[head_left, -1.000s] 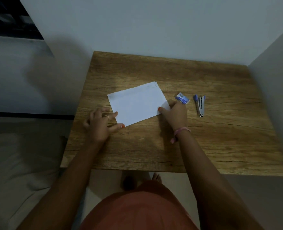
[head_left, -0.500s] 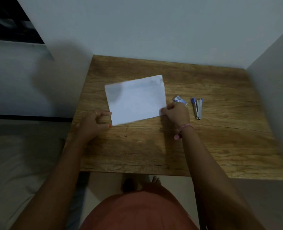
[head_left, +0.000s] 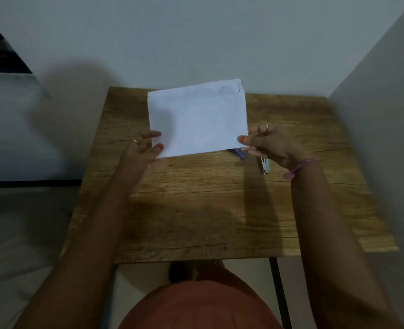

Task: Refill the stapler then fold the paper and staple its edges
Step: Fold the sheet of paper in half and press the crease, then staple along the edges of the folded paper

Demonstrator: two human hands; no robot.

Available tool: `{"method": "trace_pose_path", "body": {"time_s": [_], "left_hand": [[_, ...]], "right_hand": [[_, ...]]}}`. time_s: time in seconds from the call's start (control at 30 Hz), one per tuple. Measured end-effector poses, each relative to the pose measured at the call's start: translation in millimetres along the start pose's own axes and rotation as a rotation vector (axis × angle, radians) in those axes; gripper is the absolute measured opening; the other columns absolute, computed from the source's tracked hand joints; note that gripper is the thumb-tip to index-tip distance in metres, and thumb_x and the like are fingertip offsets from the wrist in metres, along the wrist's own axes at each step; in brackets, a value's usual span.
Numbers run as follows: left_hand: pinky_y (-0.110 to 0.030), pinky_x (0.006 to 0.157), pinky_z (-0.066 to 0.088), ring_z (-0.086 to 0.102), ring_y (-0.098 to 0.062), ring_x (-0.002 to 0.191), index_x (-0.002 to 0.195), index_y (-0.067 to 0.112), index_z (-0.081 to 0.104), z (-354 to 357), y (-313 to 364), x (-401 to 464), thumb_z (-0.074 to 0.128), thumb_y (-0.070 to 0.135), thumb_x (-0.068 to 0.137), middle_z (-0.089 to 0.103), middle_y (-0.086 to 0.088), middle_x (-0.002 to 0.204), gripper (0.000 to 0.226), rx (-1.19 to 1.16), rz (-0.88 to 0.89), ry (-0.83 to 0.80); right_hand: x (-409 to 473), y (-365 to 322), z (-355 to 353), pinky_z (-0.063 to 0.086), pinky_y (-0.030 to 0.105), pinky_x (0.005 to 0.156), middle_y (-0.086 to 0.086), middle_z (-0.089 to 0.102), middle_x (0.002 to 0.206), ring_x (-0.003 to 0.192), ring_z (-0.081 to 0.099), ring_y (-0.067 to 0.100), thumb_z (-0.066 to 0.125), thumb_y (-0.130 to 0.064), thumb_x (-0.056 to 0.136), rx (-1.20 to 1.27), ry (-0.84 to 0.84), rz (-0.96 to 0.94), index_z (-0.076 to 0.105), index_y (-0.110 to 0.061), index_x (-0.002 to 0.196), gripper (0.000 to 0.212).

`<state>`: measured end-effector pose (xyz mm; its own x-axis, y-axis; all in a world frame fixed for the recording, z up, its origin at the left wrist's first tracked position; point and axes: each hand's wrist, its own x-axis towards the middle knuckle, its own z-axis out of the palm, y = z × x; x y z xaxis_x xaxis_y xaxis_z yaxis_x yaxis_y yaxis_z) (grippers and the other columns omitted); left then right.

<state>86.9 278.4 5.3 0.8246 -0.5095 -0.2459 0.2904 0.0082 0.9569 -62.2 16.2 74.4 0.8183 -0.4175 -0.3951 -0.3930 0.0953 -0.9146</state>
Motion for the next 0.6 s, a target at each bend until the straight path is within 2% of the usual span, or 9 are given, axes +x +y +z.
{"method": "trace_pose_path", "body": {"time_s": [0.03, 0.1, 0.2, 0.27, 0.3, 0.33, 0.4, 0.47, 0.6], "left_hand": [[-0.035, 0.080, 0.058, 0.058, -0.019, 0.116, 0.103, 0.030, 0.071, 2.3, 1.0, 1.3, 0.064, 0.003, 0.088, 0.059, 0.007, 0.127, 0.031, -0.019, -0.020, -0.056], [-0.030, 0.075, 0.059, 0.057, -0.015, 0.113, 0.101, 0.032, 0.074, 10.4, 2.3, 3.4, 0.067, 0.000, 0.085, 0.056, 0.010, 0.127, 0.036, 0.027, -0.008, -0.089], [-0.028, 0.077, 0.059, 0.058, -0.010, 0.112, 0.111, 0.028, 0.070, 25.4, 1.4, 9.6, 0.068, -0.002, 0.083, 0.055, 0.010, 0.128, 0.041, 0.074, 0.068, -0.017], [-0.033, 0.084, 0.058, 0.058, -0.009, 0.113, 0.115, 0.022, 0.067, 32.5, -0.2, 12.4, 0.066, -0.005, 0.084, 0.055, 0.007, 0.129, 0.041, 0.020, 0.088, 0.024], [-0.036, 0.087, 0.057, 0.058, -0.009, 0.114, 0.117, 0.020, 0.066, 36.1, -0.9, 13.2, 0.066, -0.005, 0.085, 0.055, 0.008, 0.128, 0.041, -0.010, 0.089, 0.038], [-0.037, 0.088, 0.057, 0.057, -0.009, 0.115, 0.119, 0.018, 0.065, 40.0, -1.8, 13.7, 0.065, -0.005, 0.085, 0.055, 0.010, 0.127, 0.041, -0.034, 0.091, 0.048], [-0.035, 0.086, 0.057, 0.058, -0.004, 0.111, 0.123, 0.014, 0.063, 49.6, -3.1, 14.1, 0.065, -0.006, 0.086, 0.054, 0.015, 0.124, 0.042, -0.069, 0.107, 0.048], [-0.031, 0.083, 0.058, 0.060, 0.000, 0.107, 0.126, 0.011, 0.062, 59.6, -3.1, 14.6, 0.064, -0.007, 0.086, 0.053, 0.017, 0.123, 0.044, -0.080, 0.123, 0.044], [-0.035, 0.087, 0.057, 0.058, -0.003, 0.111, 0.127, 0.011, 0.060, 78.5, -1.3, 16.7, 0.064, -0.007, 0.085, 0.053, 0.015, 0.124, 0.045, -0.073, 0.153, 0.033]], "right_hand": [[1.0, -0.9, -4.6, 0.056, 0.016, 0.059, 0.003, 0.076, 0.084, 0.072, 0.070, 0.008, 0.069, -0.005, 0.083, 0.001, 0.008, -0.008, 0.073, -0.018, 0.077, 0.015], [5.8, 1.4, -11.8, 0.055, 0.015, 0.059, 0.004, 0.074, 0.085, 0.070, 0.069, 0.007, 0.066, -0.008, 0.087, 0.058, 0.068, -0.048, 0.072, -0.013, 0.093, 0.009], [17.8, 15.9, -26.1, 0.056, 0.021, 0.062, 0.007, 0.071, 0.086, 0.071, 0.068, 0.011, 0.059, -0.012, 0.094, 0.130, 0.359, -0.100, 0.066, -0.005, 0.099, 0.012], [24.6, 34.2, -37.1, 0.058, 0.029, 0.072, 0.011, 0.069, 0.091, 0.081, 0.067, 0.017, 0.059, -0.013, 0.093, -0.074, 0.607, -0.059, 0.066, -0.008, 0.090, 0.010], [27.0, 44.0, -41.7, 0.057, 0.034, 0.078, 0.010, 0.069, 0.093, 0.087, 0.067, 0.021, 0.060, -0.016, 0.092, -0.224, 0.660, 0.003, 0.066, -0.011, 0.085, 0.010], [27.9, 53.8, -43.7, 0.056, 0.036, 0.081, 0.010, 0.069, 0.093, 0.091, 0.067, 0.023, 0.064, -0.022, 0.089, -0.368, 0.645, 0.074, 0.067, -0.012, 0.083, 0.012], [29.0, 71.5, -40.7, 0.053, 0.035, 0.077, 0.011, 0.070, 0.096, 0.086, 0.065, 0.022, 0.072, -0.031, 0.083, -0.577, 0.524, 0.166, 0.070, -0.007, 0.094, 0.027], [31.1, 78.9, -33.5, 0.048, 0.029, 0.071, 0.009, 0.069, 0.104, 0.082, 0.059, 0.015, 0.075, -0.026, 0.080, -0.648, 0.474, 0.166, 0.068, -0.007, 0.109, 0.035], [39.1, 76.3, -30.6, 0.048, 0.027, 0.068, 0.013, 0.067, 0.108, 0.083, 0.058, 0.016, 0.076, -0.010, 0.075, -0.705, 0.438, 0.220, 0.066, -0.005, 0.110, 0.038]]}}
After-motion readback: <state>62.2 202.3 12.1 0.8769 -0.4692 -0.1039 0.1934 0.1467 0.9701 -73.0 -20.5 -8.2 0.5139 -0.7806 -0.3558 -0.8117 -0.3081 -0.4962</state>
